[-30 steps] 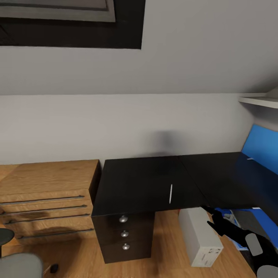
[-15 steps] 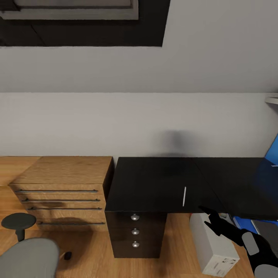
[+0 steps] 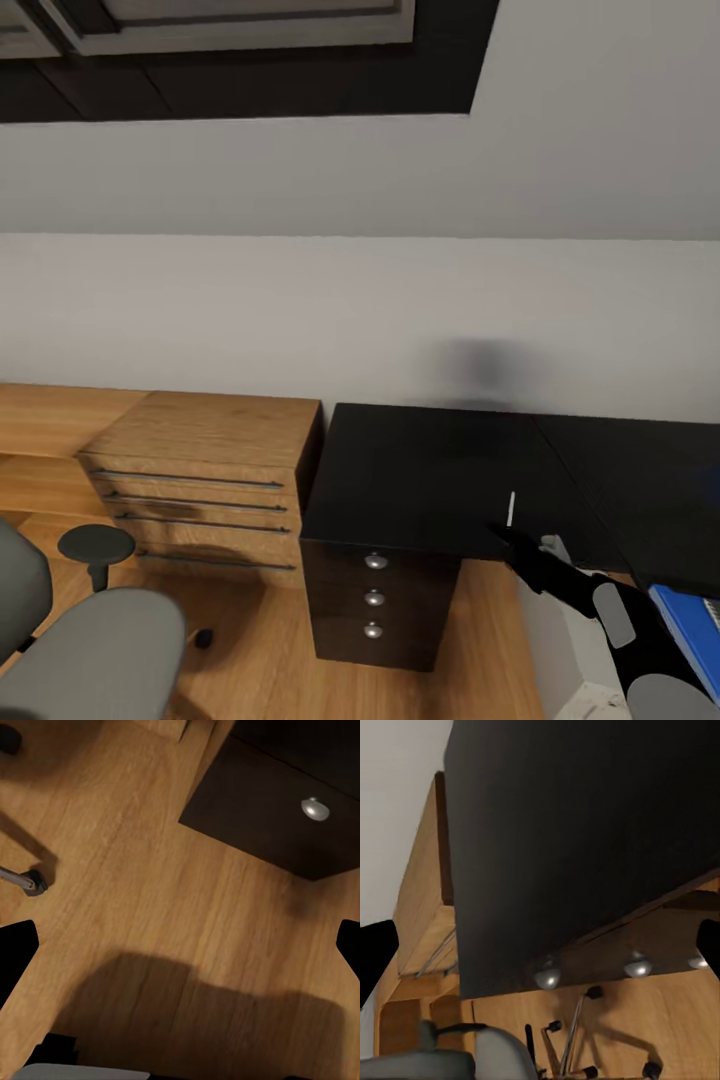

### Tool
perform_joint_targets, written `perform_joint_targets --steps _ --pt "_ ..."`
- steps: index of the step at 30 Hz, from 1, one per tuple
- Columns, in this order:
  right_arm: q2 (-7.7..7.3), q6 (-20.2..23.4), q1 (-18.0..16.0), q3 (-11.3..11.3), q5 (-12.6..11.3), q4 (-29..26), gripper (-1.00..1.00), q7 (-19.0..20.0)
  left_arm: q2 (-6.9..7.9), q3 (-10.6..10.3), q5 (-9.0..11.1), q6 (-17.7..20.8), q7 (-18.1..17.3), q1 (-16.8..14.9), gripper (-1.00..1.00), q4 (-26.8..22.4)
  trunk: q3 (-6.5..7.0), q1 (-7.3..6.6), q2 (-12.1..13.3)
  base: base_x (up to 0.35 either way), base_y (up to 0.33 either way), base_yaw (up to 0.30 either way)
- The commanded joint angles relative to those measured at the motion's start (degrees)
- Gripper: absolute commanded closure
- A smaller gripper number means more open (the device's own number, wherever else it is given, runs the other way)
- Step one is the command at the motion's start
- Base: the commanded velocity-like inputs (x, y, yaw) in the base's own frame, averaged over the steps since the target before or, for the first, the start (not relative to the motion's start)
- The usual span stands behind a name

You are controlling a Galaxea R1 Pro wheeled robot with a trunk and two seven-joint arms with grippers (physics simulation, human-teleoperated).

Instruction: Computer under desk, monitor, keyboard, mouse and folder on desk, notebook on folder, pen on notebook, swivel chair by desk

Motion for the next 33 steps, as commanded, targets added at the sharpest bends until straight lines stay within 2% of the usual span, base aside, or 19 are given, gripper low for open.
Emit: perform_joint_targets --steps 1,5,12,15,18,22,28,33 --pt "0.36 -0.05 -0.05 0.11 0.04 -0.71 -1.00 0.11 0.01 -0.07 0.60 -0.03 -0.14 -0.03 -1.00 0.01 -0.08 0.00 -0.04 0.000 0.000 0.076" --pt "1.21 -1.33 -0.05 0.80 0.20 -2.35 -1.00 -0.04 0.01 -0.07 0.60 -0.03 -0.14 -0.03 -1.00 0.01 -0.11 0.00 -0.04 0.000 0.000 0.045" --pt "1.76 -2.47 -0.05 2.17 1.01 -3.75 -1.00 -1.52 0.01 -0.11 0.60 -0.03 -0.14 -0.03 -1.00 0.07 -0.12 0.00 -0.04 0.000 0.000 0.013" --pt "1.88 -2.62 -0.05 3.72 1.40 -4.47 -1.00 -3.04 -0.02 -0.11 0.60 -0.08 -0.14 -0.03 -1.00 0.07 -0.13 0.00 -0.04 0.000 0.000 0.003" --pt "2.16 -2.81 -0.05 6.30 1.67 -5.52 -1.00 -5.61 0.00 -0.09 0.60 -0.29 -0.14 -0.03 -1.00 0.08 -0.13 0.00 -0.04 0.000 0.000 0.002" --pt "3.14 -3.60 -0.05 10.89 1.85 -7.76 -1.00 -12.10 0.01 -0.07 0.60 -1.36 -0.14 -0.03 -1.00 0.09 -0.13 0.00 -0.04 0.000 0.000 0.000" --pt "4.13 -4.45 -0.05 17.64 1.85 -13.12 -1.00 -26.17 0.01 -0.13 0.57 -3.40 -0.08 -0.03 -1.00 0.13 -0.13 0.00 -0.04 0.000 0.000 0.000" --pt "4.39 -4.60 -0.24 21.26 1.79 -16.41 -1.00 -36.91 0.01 -0.14 0.53 -4.08 0.03 -0.03 -1.00 0.72 -0.13 0.00 -0.04 0.000 0.000 0.000"
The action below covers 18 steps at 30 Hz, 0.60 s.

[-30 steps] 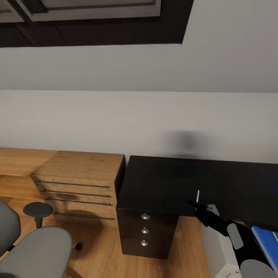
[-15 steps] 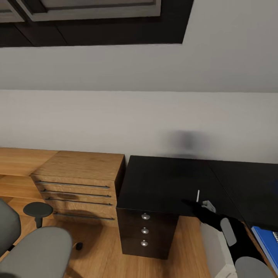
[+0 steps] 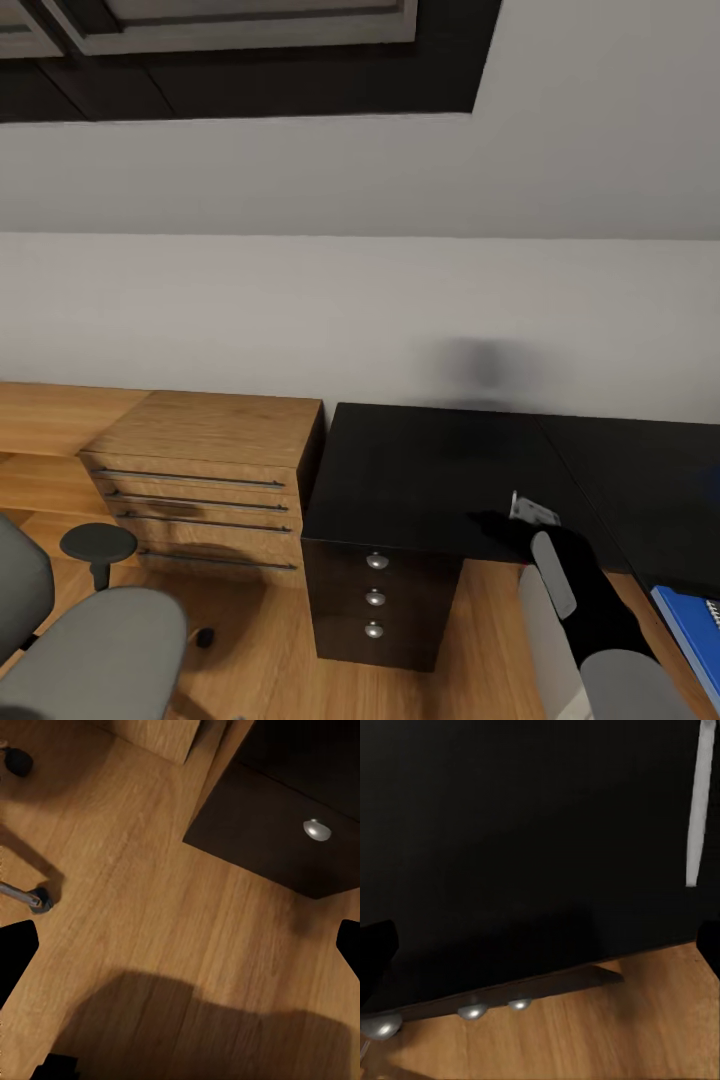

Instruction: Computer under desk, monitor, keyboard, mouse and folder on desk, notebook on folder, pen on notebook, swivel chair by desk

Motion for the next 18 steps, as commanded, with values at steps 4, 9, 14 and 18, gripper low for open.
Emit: perform_joint_targets --steps 4,9,14,18 --pt "0.08 0.89 -1.20 1.26 -0.48 -0.78 -1.00 -8.00 0.05 -0.01 0.59 -0.44 -0.11 -0.03 -1.00 0.35 -0.07 0.00 -0.04 0.000 0.000 0.000" --pt "0.10 3.08 -6.75 2.69 -0.46 2.58 -1.00 -15.05 0.13 0.09 0.63 -0.56 -0.08 -0.03 -1.00 0.49 -0.07 0.00 -0.04 0.000 0.000 0.000" --pt "-0.16 4.51 -12.84 4.53 -0.37 11.84 -1.00 -17.69 0.23 0.19 0.69 -0.60 -0.11 -0.03 -1.00 0.53 -0.07 0.00 -0.04 0.000 0.000 0.000" --pt "-0.44 4.87 -16.65 5.30 0.08 19.07 -1.00 -18.46 0.26 0.28 0.73 -0.62 -0.09 -0.03 -1.00 0.55 -0.07 0.00 -0.04 0.000 0.000 0.000"
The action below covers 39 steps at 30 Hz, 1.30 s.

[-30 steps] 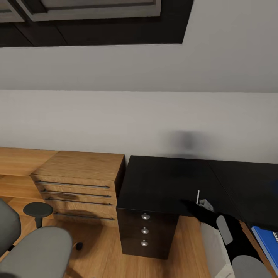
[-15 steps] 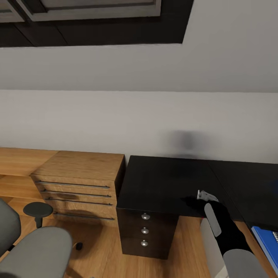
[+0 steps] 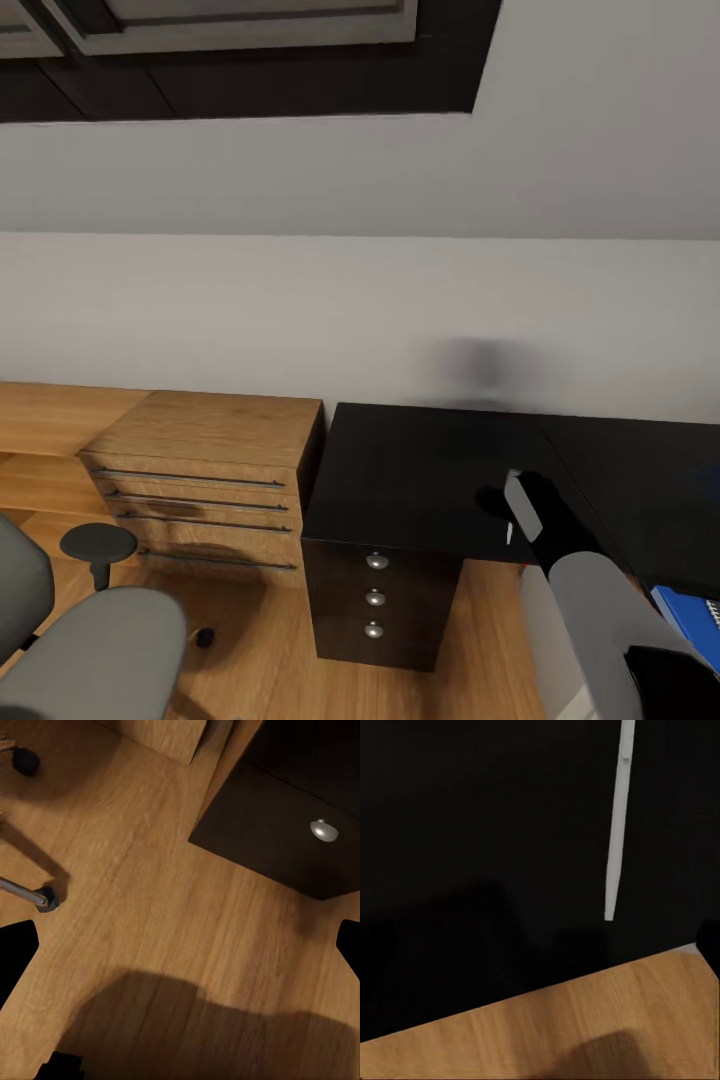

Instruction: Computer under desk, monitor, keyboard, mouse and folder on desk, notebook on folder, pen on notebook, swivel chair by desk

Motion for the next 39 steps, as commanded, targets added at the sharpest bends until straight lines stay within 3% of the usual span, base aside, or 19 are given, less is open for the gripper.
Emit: perform_joint_targets --steps 1,15,39 --pt "-0.09 0.19 -0.70 0.12 -0.38 1.12 -1.00 -0.58 0.02 -0.08 0.60 -0.19 -0.15 -0.03 -1.00 0.04 -0.07 0.00 -0.05 0.000 0.000 0.000" --pt "-0.52 1.84 -3.17 1.51 3.07 5.55 -1.00 -0.79 0.27 0.01 0.63 -0.19 0.02 -0.03 -1.00 0.05 -0.07 0.00 -0.05 0.143 0.000 0.000" --pt "-1.35 14.89 -3.38 1.37 3.46 6.29 -1.00 -1.10 0.21 -0.14 0.55 -0.19 -0.02 -0.03 -1.00 0.19 -0.07 0.00 -0.05 0.058 0.000 0.000"
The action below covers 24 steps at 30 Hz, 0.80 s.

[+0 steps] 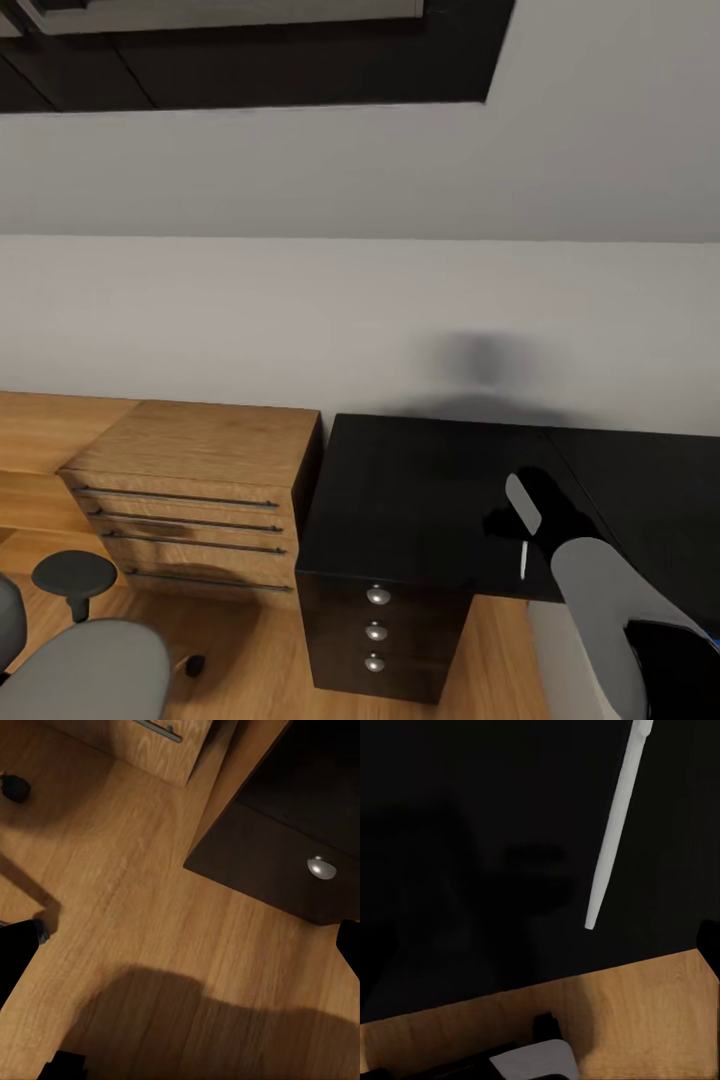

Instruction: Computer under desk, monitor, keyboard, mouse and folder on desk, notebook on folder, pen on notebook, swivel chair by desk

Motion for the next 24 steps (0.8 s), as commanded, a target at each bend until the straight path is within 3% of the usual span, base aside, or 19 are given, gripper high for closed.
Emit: perform_joint_targets --steps 1,11,24 --pt "-0.03 0.36 -0.03 -0.07 -0.59 0.23 -1.00 -0.51 0.00 -0.11 0.59 -0.19 -0.16 -0.03 -1.00 0.13 -0.07 0.01 -0.04 0.073 0.000 0.000" --pt "-2.24 1.33 -0.45 -0.08 -0.64 3.13 -1.00 -0.28 -0.07 -0.18 0.50 -0.19 -0.18 -0.03 -1.00 1.41 -0.07 0.01 -0.04 0.032 0.000 0.000" --pt "-2.80 1.57 -5.05 -0.09 -0.65 8.07 -1.00 -0.50 -0.07 -0.14 0.49 -0.19 -0.16 -0.03 -1.00 1.56 -0.07 0.01 -0.04 0.002 0.000 0.000"
